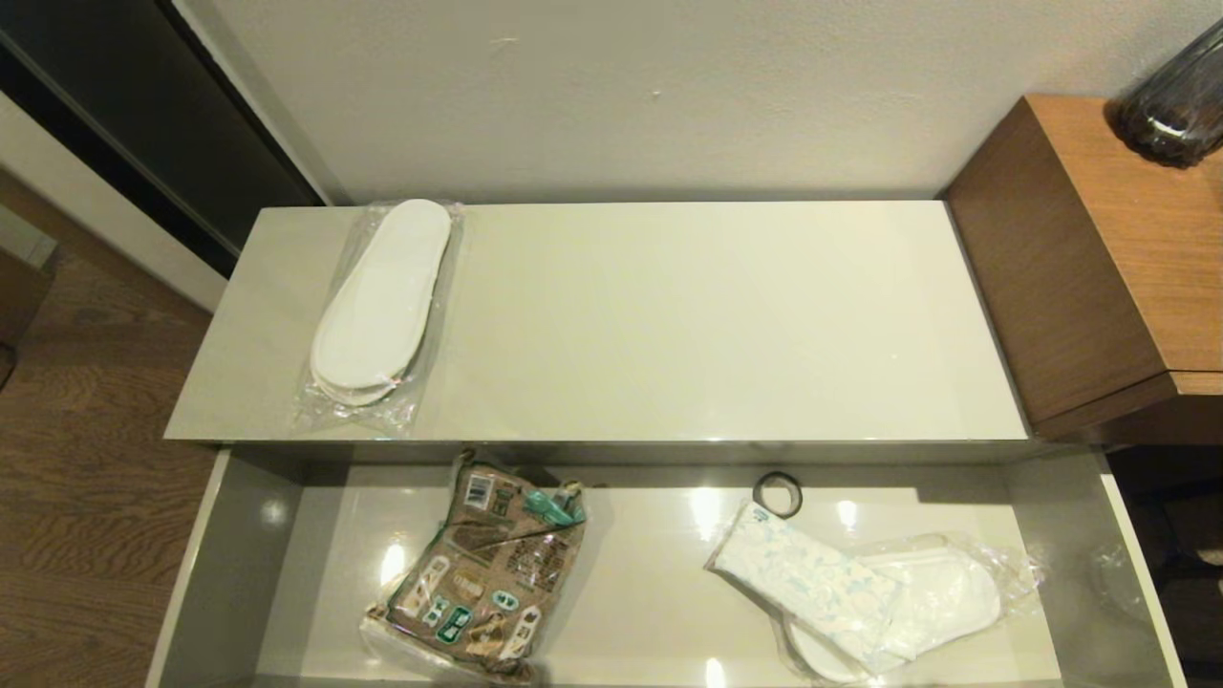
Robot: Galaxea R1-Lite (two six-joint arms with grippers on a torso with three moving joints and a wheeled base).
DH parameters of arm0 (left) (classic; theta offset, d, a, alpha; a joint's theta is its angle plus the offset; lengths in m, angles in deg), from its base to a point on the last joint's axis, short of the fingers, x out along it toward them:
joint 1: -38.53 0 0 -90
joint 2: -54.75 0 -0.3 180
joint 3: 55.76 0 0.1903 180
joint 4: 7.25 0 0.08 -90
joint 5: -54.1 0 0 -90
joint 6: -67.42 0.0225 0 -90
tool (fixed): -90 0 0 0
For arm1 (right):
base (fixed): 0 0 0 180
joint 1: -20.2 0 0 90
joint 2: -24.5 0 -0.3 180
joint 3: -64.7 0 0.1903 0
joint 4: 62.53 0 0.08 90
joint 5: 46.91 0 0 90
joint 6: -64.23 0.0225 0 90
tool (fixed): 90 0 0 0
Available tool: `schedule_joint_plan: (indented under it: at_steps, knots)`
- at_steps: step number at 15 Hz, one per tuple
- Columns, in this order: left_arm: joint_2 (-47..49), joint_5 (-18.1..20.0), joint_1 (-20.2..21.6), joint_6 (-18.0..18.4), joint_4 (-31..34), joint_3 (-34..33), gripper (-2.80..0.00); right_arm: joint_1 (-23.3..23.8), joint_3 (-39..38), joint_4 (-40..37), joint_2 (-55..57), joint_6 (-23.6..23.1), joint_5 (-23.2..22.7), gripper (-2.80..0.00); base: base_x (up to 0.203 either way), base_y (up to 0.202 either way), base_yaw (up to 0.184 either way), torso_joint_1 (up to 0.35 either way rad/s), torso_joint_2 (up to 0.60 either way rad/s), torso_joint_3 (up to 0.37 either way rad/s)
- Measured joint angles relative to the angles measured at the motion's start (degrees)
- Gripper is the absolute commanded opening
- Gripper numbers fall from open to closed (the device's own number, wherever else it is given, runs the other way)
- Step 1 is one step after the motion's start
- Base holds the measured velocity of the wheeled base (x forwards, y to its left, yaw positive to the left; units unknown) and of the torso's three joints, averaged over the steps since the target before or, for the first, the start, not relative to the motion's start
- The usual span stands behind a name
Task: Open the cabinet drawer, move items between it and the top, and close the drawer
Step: Pick up the disposable slippers on the table
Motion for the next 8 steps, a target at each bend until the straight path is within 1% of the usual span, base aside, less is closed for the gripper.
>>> schedule_joint_plan:
  at_steps: [1, 2, 3, 4, 6, 8]
  knots:
    - [0.0, 0.0, 0.0, 0.0, 0.0, 0.0, -2.8, 3.5, 0.8, -1.5, -2.8, -3.1, -1.6, -2.8, 0.0, 0.0, 0.0, 0.0, 0.0, 0.0]
    - [0.0, 0.0, 0.0, 0.0, 0.0, 0.0, -2.8, 6.0, -0.4, -2.1, -6.3, -6.5, -2.5, -2.8, 0.0, 0.0, 0.0, 0.0, 0.0, 0.0]
    - [0.0, 0.0, 0.0, 0.1, 0.0, 0.0, -2.8, 7.7, -3.7, -2.4, -10.4, -9.9, -2.8, -2.8, 0.0, 0.0, 0.0, 0.0, 0.0, 0.0]
    - [0.0, 0.0, 0.0, 0.1, 0.0, 0.0, -2.8, 9.0, -8.5, -1.8, -15.1, -13.0, -2.5, -2.8, 0.0, 0.0, 0.0, 0.0, 0.0, 0.0]
    - [0.0, 0.0, 0.0, 0.0, 0.0, 0.0, -2.8, 10.0, -19.5, 3.1, -24.3, -17.8, -0.5, -2.8, 0.0, 0.0, 0.0, 0.0, 0.0, 0.0]
    - [0.0, 0.0, 0.0, 0.0, 0.0, 0.0, -2.8, 10.2, -31.4, 13.5, -32.1, -22.2, 1.8, -2.8, 0.0, 0.0, 0.0, 0.0, 0.0, 0.0]
